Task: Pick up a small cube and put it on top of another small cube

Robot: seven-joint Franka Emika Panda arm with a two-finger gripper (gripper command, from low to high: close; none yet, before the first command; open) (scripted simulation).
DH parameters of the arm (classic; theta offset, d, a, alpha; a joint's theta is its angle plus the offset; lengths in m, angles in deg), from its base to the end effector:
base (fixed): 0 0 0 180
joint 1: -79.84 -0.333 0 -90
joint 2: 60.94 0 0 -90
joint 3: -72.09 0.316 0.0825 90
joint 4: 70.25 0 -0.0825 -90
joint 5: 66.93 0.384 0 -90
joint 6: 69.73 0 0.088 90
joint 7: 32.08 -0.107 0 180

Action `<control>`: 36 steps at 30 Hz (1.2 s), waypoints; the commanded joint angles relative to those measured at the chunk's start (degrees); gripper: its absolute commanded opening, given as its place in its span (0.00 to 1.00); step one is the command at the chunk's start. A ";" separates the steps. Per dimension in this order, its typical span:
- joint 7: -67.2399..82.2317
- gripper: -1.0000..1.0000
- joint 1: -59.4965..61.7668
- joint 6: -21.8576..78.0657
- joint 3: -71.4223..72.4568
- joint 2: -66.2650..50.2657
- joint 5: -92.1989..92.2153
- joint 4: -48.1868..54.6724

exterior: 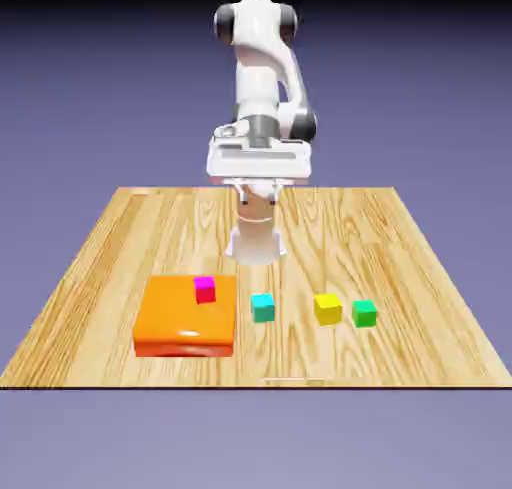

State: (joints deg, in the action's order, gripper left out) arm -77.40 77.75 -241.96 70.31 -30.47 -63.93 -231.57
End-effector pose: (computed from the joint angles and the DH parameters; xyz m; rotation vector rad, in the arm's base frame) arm 0.3920 -0.0016 0.4361 -2.4480 1.0880 -0.9085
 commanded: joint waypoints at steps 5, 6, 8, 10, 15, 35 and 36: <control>-11.90 0.50 -5.80 7.35 -7.39 -9.08 12.46 -1.35; -14.28 0.50 -6.95 8.82 -8.87 -10.90 14.95 -1.61; -19.04 0.50 -9.27 11.76 -11.82 -14.53 19.94 -2.15; -23.80 0.50 -11.59 14.70 -14.78 -18.16 24.92 -2.69; -35.68 0.50 -17.37 22.04 -22.15 -27.22 37.36 -4.03; -21.77 0.00 -16.86 19.70 -16.09 -38.57 56.33 -0.16; -23.63 0.00 -16.93 20.02 -16.91 -37.08 53.84 -0.68</control>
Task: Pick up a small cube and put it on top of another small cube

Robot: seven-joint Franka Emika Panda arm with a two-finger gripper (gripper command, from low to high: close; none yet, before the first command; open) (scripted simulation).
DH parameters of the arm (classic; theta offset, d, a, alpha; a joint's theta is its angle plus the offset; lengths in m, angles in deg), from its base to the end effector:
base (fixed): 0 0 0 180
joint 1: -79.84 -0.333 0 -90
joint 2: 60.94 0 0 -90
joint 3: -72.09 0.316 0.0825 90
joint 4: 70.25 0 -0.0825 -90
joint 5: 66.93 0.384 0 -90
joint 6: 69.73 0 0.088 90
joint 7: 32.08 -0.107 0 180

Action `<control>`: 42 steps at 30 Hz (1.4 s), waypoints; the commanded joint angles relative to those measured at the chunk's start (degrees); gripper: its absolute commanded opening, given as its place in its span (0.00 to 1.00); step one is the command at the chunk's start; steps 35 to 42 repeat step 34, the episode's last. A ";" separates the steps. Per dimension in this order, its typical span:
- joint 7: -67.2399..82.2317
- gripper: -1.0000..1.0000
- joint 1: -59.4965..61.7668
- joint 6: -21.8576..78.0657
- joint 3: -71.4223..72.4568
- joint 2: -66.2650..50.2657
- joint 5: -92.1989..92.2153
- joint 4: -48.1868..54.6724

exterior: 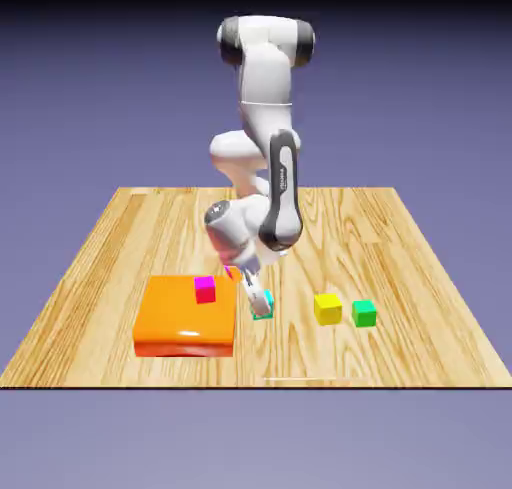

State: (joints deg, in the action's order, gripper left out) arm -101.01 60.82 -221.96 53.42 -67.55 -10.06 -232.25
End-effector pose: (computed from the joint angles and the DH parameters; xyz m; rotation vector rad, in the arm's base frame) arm 0.3182 -0.0276 0.1502 -1.4246 2.6241 0.5362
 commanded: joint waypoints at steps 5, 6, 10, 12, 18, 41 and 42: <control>-9.33 0.00 -0.39 1.63 -4.09 7.44 -12.48 -2.58; -11.19 0.00 -0.47 1.96 -4.90 8.93 -14.97 -3.09; -13.78 0.00 0.08 3.55 -1.20 10.36 -17.24 -2.35; -15.33 0.00 0.68 4.96 2.95 10.96 -18.14 -1.32; -19.99 0.00 2.48 9.19 15.41 12.77 -20.81 1.76; -16.52 1.00 1.60 2.96 26.88 3.61 -13.51 4.72; -16.52 1.00 1.60 2.96 26.88 3.61 -13.51 4.72</control>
